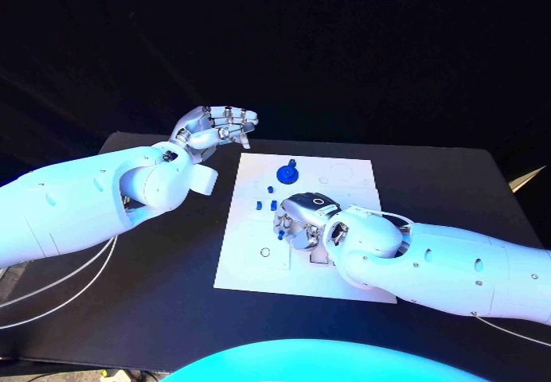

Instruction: Assemble the parts on the task board

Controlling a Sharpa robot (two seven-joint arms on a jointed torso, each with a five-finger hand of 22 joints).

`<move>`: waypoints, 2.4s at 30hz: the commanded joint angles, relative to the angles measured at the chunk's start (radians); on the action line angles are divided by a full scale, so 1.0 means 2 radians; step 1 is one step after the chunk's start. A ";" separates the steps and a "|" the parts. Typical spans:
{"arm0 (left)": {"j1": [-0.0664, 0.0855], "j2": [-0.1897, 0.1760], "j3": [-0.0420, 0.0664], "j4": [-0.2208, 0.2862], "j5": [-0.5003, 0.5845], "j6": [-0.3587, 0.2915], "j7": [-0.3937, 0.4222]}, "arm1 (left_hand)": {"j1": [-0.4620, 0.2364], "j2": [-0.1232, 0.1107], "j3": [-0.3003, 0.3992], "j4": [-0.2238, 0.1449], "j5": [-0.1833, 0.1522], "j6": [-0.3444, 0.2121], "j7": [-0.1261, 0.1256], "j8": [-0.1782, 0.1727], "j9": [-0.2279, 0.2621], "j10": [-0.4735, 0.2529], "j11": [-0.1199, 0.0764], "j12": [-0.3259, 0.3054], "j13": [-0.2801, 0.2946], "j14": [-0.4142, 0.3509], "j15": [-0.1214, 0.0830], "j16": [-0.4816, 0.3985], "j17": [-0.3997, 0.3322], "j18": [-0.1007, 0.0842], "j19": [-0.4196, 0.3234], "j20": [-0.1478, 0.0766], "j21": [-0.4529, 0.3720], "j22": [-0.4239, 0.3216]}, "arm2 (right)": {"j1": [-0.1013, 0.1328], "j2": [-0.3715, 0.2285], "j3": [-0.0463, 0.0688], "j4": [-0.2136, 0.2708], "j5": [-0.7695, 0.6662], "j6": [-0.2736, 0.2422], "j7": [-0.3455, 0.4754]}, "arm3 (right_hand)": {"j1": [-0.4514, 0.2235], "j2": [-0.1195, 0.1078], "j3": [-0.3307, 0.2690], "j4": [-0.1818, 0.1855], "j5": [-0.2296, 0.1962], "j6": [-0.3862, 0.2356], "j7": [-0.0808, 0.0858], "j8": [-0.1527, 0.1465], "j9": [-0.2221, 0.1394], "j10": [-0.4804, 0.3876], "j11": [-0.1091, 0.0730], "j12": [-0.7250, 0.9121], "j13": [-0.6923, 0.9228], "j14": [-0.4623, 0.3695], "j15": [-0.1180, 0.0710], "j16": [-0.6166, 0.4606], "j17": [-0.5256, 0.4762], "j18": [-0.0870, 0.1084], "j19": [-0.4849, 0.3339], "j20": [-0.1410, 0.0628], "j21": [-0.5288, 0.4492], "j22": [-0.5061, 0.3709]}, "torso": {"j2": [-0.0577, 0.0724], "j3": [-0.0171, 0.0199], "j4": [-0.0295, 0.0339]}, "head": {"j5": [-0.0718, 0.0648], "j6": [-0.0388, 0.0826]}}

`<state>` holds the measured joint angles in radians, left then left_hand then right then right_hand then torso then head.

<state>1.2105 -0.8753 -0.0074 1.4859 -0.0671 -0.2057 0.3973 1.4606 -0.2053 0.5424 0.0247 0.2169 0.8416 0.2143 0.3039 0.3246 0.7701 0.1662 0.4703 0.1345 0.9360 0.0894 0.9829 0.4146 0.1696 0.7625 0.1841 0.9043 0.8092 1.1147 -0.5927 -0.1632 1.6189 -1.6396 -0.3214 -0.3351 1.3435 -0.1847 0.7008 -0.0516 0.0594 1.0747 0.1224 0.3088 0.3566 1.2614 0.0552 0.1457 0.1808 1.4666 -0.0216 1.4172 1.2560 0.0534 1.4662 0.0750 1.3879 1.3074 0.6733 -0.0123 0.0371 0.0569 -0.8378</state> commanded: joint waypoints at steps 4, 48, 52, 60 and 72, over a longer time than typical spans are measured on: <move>0.000 0.001 0.001 0.001 0.003 0.003 0.003 | -0.004 0.001 0.001 0.001 0.001 -0.002 0.003 0.001 -0.001 -0.003 0.000 0.002 -0.001 -0.005 0.000 -0.001 -0.001 0.006 -0.002 0.000 -0.002 0.001 | -0.001 0.002 -0.001 -0.001 -0.004 0.021 0.009 | -0.023 -0.009 -0.017 0.005 0.003 -0.010 0.002 -0.008 0.001 -0.007 0.001 -0.011 0.000 0.022 0.000 -0.003 -0.001 -0.007 0.020 0.002 -0.005 0.089 | 0.000 0.0000 0.0001 | 0.001 0.000; 0.000 -0.007 0.000 0.003 0.004 0.002 0.005 | -0.006 0.001 -0.001 0.000 0.000 -0.016 0.005 0.000 -0.005 -0.015 0.003 0.004 -0.003 -0.010 0.003 0.001 -0.002 0.006 -0.007 0.003 -0.006 0.001 | 0.063 -0.137 0.011 0.068 0.080 -0.001 0.028 | -0.047 -0.041 -0.105 0.033 0.039 -0.090 0.009 -0.067 -0.010 -0.083 0.016 -0.037 -0.012 0.018 0.012 -0.007 -0.016 0.008 0.002 0.011 -0.087 0.052 | -0.001 -0.0005 -0.0010 | -0.022 0.015; 0.000 -0.007 0.000 0.003 0.004 0.003 0.006 | -0.006 0.001 -0.001 0.000 0.000 -0.015 0.005 0.001 -0.004 -0.014 0.003 0.004 -0.003 -0.010 0.003 0.001 -0.002 0.006 -0.007 0.003 -0.006 0.001 | 0.075 -0.153 0.012 0.061 0.085 0.023 0.029 | 0.000 -0.010 -0.250 0.057 0.043 -0.110 -0.001 -0.081 -0.012 -0.129 0.024 -0.024 -0.026 0.018 0.019 -0.005 -0.016 0.010 0.004 0.017 -0.099 0.045 | -0.001 -0.0004 -0.0020 | -0.025 0.017; 0.000 -0.006 0.000 0.002 0.004 0.004 0.014 | -0.006 0.001 -0.002 0.000 0.000 -0.013 0.005 0.003 -0.004 -0.013 0.002 0.006 -0.003 -0.010 0.003 0.002 -0.002 0.006 -0.007 0.003 -0.006 0.001 | 0.075 -0.157 0.010 0.041 0.070 0.060 0.015 | 0.095 -0.017 -0.340 0.172 0.042 -0.140 -0.009 -0.095 -0.012 -0.176 0.032 0.003 -0.047 0.014 0.025 -0.006 -0.027 0.013 0.001 0.023 -0.124 0.034 | -0.001 0.0008 -0.0014 | -0.025 0.018; 0.000 -0.005 0.000 0.001 0.004 0.005 0.019 | -0.006 0.002 -0.002 -0.001 0.000 -0.011 0.003 0.006 -0.004 -0.011 0.001 0.009 -0.003 -0.011 0.003 0.003 -0.002 0.006 -0.007 0.004 -0.007 0.001 | 0.061 -0.140 0.008 0.028 0.056 0.065 0.008 | 0.106 0.002 -0.322 0.170 0.033 -0.133 0.000 -0.092 -0.009 -0.167 0.029 0.017 -0.051 0.013 0.023 -0.008 -0.033 0.013 0.003 0.021 -0.125 0.033 | 0.000 0.0002 -0.0012 | -0.025 0.016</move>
<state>1.2102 -0.8879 -0.0078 1.4865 -0.0641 -0.2068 0.4118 1.4553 -0.2000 0.5424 0.0247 0.2169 0.8165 0.2108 0.3090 0.3163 0.7486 0.1733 0.4814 0.1293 0.9216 0.0967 0.9829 0.4126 0.1696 0.7556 0.1912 0.8971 0.8101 1.2387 -0.8760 -0.1458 1.6783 -1.5018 -0.2149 -0.3114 1.5524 -0.1929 0.0443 0.2897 0.1327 0.8044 0.1088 0.1214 0.3358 0.9204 0.1141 0.1723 0.0817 1.4665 0.0215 1.4079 1.1930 0.0692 1.4661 0.1112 1.1364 1.3075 0.6729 -0.0116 0.0345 0.0080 -0.8035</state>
